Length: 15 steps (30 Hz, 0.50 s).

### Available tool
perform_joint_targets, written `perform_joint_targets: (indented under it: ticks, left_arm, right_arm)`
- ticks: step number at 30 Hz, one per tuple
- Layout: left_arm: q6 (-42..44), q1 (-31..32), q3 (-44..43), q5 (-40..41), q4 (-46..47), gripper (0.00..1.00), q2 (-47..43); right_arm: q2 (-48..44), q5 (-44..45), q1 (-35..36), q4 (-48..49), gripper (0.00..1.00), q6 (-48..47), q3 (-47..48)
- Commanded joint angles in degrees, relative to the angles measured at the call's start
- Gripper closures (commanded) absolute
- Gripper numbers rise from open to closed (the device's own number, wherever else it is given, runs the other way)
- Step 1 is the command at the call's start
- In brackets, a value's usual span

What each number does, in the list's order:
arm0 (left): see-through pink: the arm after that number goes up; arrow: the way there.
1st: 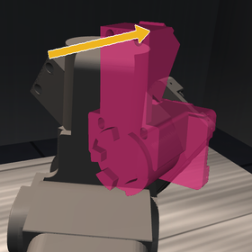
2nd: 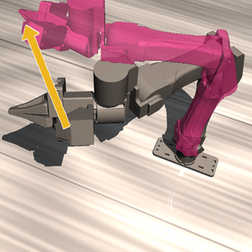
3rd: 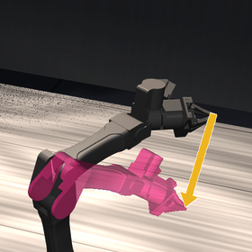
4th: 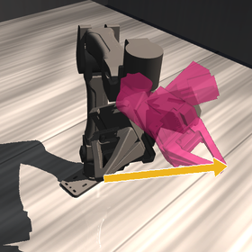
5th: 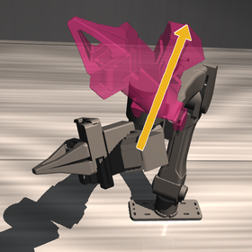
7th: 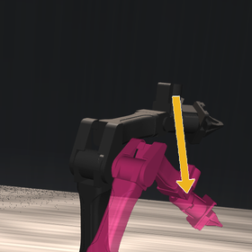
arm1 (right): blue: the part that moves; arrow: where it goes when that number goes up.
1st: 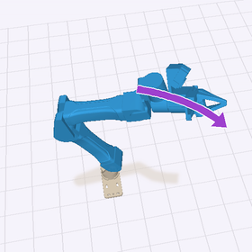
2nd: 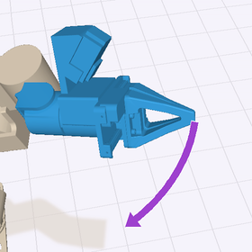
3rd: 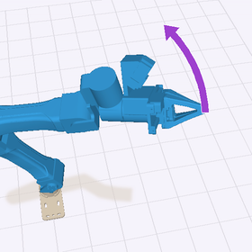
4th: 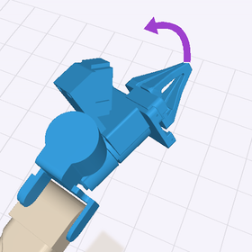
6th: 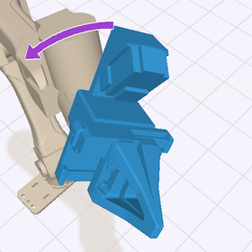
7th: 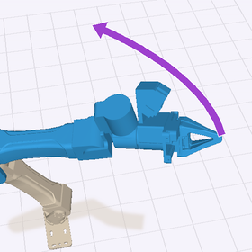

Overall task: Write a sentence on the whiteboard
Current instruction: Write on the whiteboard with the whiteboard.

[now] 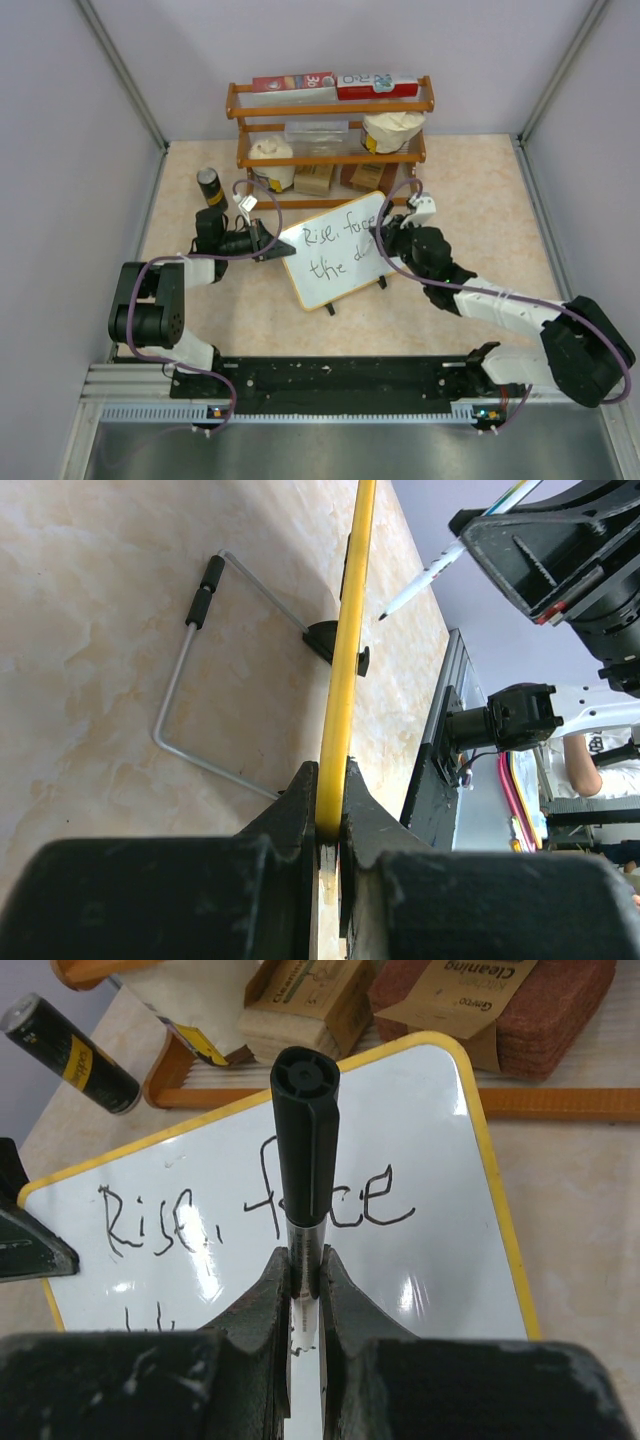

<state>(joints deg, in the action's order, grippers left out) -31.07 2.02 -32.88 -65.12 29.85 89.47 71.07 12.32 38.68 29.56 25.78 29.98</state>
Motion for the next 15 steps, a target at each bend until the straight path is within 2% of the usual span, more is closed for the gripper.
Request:
perform_joint_targets:
  ticks: [1,15]
  left_arm:
    - [5.9,-1.5,1.8,10.5,-5.1,1.0,2.1]
    - [5.9,-1.5,1.8,10.4,-5.1,1.0,2.1]
  right_arm:
    - [-3.3,-1.4,-1.4,0.4,1.0,1.6,1.7]
    - [1.7,-1.2,-2.8,0.4,1.0,1.6,4.3]
